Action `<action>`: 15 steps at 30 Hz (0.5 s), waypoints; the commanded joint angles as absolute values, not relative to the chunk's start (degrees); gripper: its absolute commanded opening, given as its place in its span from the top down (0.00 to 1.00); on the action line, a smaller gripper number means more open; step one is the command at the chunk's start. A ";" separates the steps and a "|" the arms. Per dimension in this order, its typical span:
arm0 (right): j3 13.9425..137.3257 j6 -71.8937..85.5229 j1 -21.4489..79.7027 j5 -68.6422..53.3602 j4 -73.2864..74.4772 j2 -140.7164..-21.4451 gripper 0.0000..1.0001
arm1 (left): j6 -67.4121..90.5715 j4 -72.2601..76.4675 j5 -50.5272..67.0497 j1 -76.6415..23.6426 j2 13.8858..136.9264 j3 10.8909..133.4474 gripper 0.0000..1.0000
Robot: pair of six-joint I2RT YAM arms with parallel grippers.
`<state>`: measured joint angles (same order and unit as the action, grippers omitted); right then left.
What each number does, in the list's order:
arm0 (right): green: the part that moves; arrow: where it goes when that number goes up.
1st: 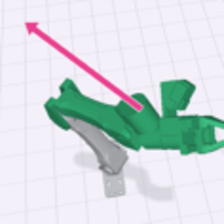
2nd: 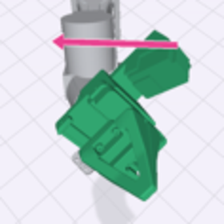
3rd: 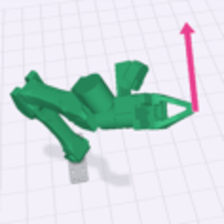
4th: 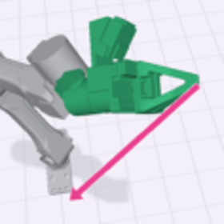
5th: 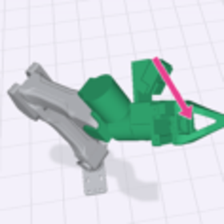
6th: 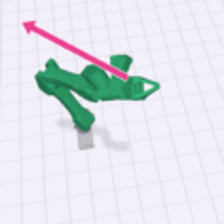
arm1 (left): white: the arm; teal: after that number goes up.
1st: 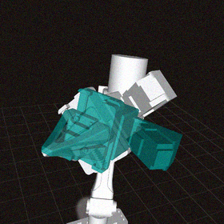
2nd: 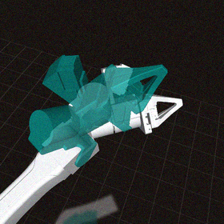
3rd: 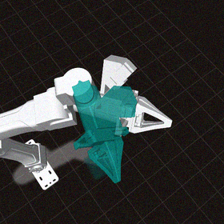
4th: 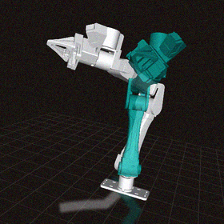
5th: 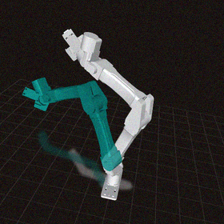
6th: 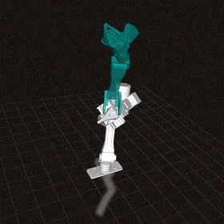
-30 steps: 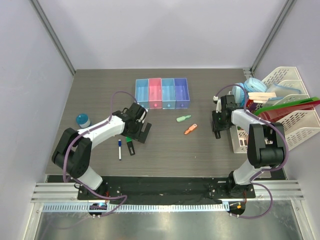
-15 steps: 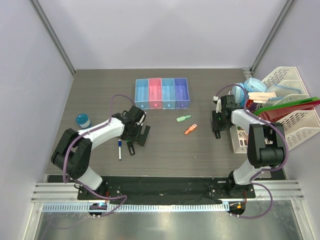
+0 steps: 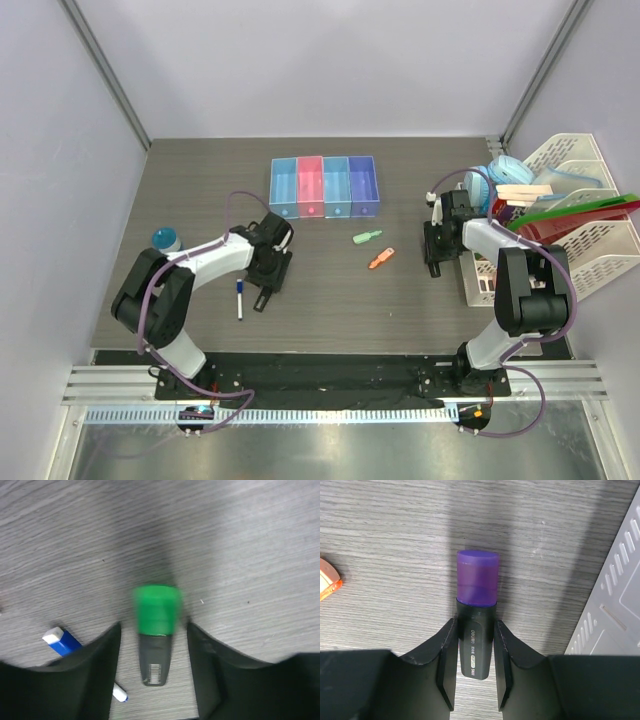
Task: Sort the stationery into containers
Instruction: Pick up the pen from the center of the board.
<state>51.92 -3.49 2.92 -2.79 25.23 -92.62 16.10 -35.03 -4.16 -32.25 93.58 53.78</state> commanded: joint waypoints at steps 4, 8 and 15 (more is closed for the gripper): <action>53.35 -2.81 2.90 -3.43 24.43 -90.35 0.89 | 15.56 -35.33 -0.35 -31.99 98.08 55.63 0.94; 53.44 -2.81 2.90 -3.52 24.35 -90.18 0.89 | 15.12 -35.07 1.84 -31.99 98.44 55.64 1.00; 55.98 -3.78 2.99 -5.53 24.96 -88.77 0.89 | 13.37 -39.37 3.95 -31.91 98.87 62.11 1.00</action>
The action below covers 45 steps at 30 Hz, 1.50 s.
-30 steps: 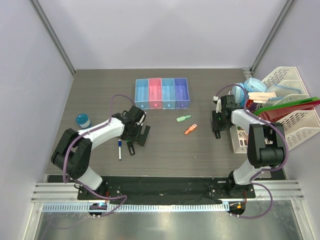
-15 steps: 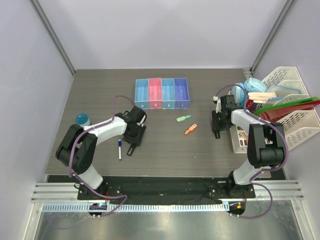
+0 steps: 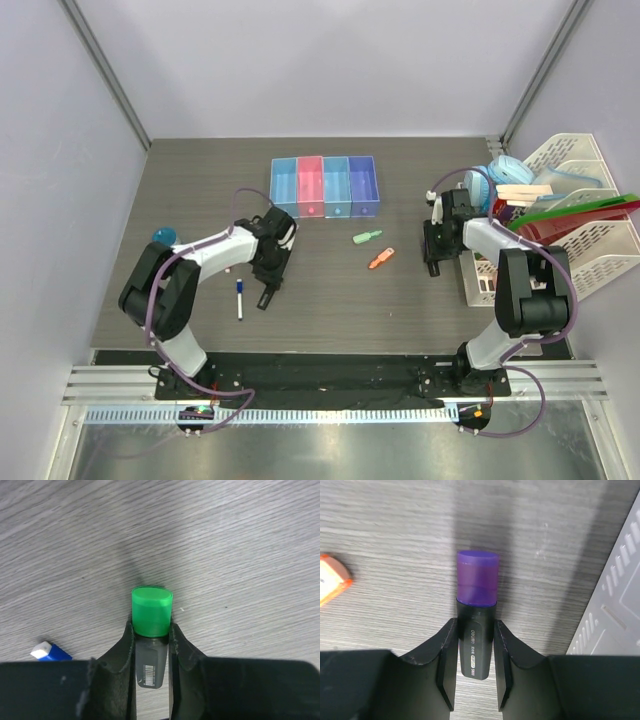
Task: Sort the stationery into containers
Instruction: Pick up the pen from the center of the board, then place the pen in the storage box.
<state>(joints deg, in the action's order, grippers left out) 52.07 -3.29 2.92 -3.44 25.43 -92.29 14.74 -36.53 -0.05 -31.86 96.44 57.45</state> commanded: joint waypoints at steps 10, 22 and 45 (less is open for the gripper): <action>71.09 -2.81 5.45 -13.35 26.02 -90.26 0.89 | 11.61 -36.30 6.86 -31.73 100.45 79.26 1.00; 90.35 -2.28 13.52 -16.70 24.78 -103.08 0.89 | 10.72 -35.15 6.32 -30.23 118.81 111.34 1.00; 89.30 -4.04 14.41 -14.41 23.29 -105.29 0.90 | 16.78 -22.24 10.46 -27.69 132.27 124.89 1.00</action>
<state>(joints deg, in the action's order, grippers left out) 88.82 -3.38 14.46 -15.09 25.58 -105.69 14.44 -27.59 8.34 -27.88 131.83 122.02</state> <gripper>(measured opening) 0.343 0.227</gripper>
